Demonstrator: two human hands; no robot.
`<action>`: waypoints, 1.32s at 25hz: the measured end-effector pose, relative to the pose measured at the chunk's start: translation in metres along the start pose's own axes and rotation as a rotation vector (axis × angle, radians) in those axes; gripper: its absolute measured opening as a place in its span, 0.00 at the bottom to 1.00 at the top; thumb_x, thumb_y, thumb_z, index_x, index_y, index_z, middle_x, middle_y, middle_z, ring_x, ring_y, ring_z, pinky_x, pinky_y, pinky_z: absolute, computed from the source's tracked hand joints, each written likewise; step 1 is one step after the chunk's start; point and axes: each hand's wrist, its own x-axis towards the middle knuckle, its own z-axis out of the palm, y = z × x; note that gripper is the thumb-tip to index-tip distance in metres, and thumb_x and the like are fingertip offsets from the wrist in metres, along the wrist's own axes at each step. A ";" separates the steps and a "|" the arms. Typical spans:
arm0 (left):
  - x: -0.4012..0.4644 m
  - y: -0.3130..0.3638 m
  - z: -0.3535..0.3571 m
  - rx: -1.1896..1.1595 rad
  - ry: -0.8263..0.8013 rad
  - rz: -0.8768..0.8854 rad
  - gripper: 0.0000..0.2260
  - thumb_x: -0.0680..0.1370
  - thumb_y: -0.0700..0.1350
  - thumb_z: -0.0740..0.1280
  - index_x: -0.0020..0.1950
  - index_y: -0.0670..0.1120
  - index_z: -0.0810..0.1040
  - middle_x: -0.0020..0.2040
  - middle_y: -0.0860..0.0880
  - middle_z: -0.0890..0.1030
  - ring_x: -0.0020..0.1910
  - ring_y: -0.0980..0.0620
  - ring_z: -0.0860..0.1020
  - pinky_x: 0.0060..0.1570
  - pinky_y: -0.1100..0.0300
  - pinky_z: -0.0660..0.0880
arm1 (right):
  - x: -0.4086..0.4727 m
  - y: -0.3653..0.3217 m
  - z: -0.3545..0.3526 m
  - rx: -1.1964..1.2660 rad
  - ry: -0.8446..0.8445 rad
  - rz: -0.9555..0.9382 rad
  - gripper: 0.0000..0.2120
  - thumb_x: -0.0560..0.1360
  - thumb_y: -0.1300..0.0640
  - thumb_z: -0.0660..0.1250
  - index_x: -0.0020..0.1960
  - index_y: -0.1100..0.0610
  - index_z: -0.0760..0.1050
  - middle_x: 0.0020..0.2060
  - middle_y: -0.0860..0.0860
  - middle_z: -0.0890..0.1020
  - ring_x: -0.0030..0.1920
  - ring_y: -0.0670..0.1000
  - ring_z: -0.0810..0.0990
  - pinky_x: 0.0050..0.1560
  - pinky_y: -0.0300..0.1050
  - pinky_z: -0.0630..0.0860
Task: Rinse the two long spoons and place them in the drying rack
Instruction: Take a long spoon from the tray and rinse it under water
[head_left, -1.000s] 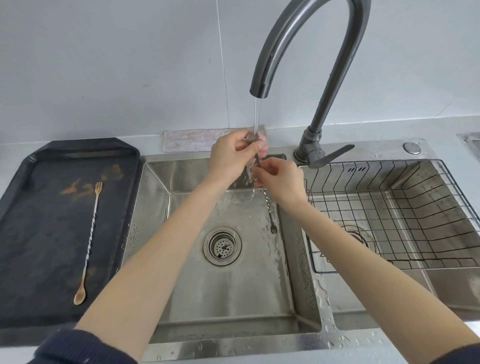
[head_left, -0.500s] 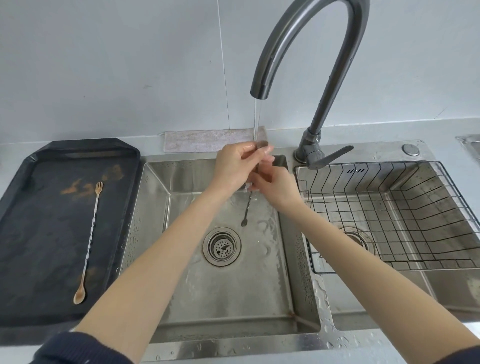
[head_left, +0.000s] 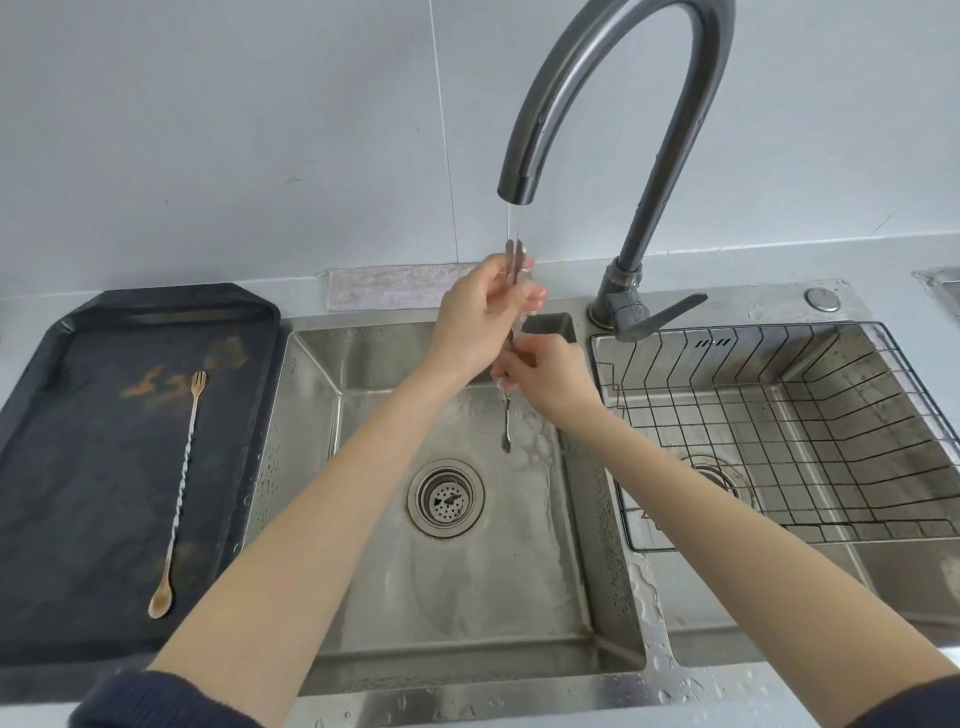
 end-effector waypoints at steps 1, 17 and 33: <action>0.001 -0.001 -0.001 0.029 0.026 0.006 0.08 0.78 0.38 0.61 0.55 0.43 0.76 0.42 0.51 0.81 0.35 0.68 0.79 0.49 0.70 0.75 | 0.001 -0.002 -0.001 -0.010 0.023 -0.011 0.11 0.75 0.59 0.62 0.35 0.57 0.77 0.34 0.56 0.83 0.33 0.50 0.76 0.33 0.41 0.69; 0.003 0.014 -0.016 -0.022 -0.115 -0.052 0.12 0.80 0.42 0.58 0.57 0.40 0.78 0.53 0.45 0.82 0.43 0.63 0.81 0.32 0.74 0.74 | 0.003 -0.027 -0.012 0.022 0.029 -0.070 0.16 0.78 0.55 0.58 0.33 0.51 0.75 0.31 0.47 0.80 0.32 0.44 0.77 0.34 0.28 0.69; 0.003 -0.049 -0.020 -0.179 0.042 -0.347 0.07 0.78 0.44 0.62 0.52 0.44 0.77 0.37 0.52 0.79 0.34 0.61 0.79 0.39 0.70 0.78 | 0.000 0.040 0.032 -0.013 -0.204 0.190 0.14 0.78 0.53 0.58 0.50 0.59 0.80 0.47 0.55 0.85 0.44 0.55 0.85 0.50 0.40 0.77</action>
